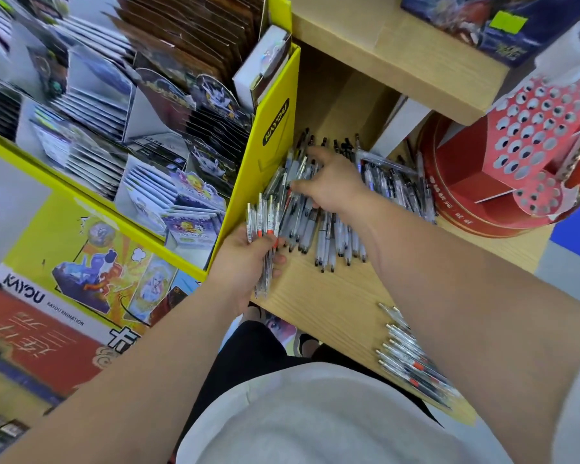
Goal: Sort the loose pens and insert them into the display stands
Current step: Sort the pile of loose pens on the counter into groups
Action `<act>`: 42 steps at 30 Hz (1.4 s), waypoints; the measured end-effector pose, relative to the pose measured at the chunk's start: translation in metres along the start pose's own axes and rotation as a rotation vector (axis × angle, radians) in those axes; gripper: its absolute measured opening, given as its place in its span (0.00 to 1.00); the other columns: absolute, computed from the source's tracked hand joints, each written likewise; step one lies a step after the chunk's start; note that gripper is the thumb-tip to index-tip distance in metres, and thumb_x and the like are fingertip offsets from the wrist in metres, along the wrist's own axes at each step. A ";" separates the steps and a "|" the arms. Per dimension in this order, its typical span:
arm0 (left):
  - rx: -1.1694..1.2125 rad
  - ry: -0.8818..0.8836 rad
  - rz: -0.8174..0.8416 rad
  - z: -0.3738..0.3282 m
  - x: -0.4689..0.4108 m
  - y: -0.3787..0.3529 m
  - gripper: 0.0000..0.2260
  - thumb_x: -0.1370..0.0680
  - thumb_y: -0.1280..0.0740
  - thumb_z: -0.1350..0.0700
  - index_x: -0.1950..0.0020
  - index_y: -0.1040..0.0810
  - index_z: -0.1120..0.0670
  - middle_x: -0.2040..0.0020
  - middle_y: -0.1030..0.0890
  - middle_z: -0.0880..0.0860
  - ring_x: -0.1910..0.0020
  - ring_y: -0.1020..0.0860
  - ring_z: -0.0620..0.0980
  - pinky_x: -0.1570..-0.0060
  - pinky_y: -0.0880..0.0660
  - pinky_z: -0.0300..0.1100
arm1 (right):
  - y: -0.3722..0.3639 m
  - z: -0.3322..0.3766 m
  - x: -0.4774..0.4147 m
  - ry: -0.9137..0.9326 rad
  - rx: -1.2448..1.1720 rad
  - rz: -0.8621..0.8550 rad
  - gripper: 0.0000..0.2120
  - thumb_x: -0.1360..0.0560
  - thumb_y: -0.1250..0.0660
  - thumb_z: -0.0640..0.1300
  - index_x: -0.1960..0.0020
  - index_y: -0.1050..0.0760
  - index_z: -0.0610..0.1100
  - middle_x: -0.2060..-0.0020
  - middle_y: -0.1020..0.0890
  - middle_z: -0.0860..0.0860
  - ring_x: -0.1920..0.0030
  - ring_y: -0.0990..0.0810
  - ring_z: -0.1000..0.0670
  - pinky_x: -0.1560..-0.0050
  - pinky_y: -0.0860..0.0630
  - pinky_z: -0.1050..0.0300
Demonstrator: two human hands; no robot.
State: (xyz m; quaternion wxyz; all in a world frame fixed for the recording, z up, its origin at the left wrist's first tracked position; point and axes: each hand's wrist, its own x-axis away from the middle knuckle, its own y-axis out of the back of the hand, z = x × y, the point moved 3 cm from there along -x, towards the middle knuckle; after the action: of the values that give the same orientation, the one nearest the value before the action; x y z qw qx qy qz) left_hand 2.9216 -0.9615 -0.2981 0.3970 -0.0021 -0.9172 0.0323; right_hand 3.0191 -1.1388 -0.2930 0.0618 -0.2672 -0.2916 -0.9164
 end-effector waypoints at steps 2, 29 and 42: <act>-0.040 -0.014 -0.048 0.003 -0.005 0.001 0.05 0.17 0.36 0.60 0.42 0.23 0.54 0.49 0.15 0.58 0.62 0.20 0.52 0.67 0.25 0.44 | -0.001 0.002 -0.009 -0.027 0.036 0.020 0.40 0.29 0.22 0.47 0.22 0.37 0.49 0.26 0.30 0.48 0.45 0.17 0.43 0.52 0.20 0.56; -0.117 -0.014 -0.009 0.009 -0.011 -0.007 0.09 0.16 0.38 0.61 0.36 0.25 0.56 0.52 0.21 0.58 0.59 0.24 0.56 0.60 0.26 0.49 | -0.004 -0.013 0.035 -0.164 -0.422 -0.015 0.10 0.24 0.32 0.41 0.43 0.27 0.43 0.65 0.22 0.48 0.74 0.23 0.54 0.75 0.29 0.61; -0.178 -0.043 0.011 0.013 0.004 -0.006 0.07 0.16 0.38 0.62 0.43 0.25 0.51 0.54 0.19 0.57 0.62 0.22 0.53 0.66 0.26 0.46 | -0.023 -0.035 0.076 -0.087 -0.432 0.053 0.05 0.21 0.30 0.42 0.47 0.20 0.42 0.66 0.17 0.46 0.67 0.19 0.50 0.67 0.22 0.57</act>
State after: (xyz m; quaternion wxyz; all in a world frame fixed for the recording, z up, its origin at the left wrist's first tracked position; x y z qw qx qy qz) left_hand 2.9092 -0.9683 -0.3038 0.3751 -0.0416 -0.9249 -0.0471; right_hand 2.9323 -1.1361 -0.2888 0.0146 -0.3209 -0.0836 -0.9433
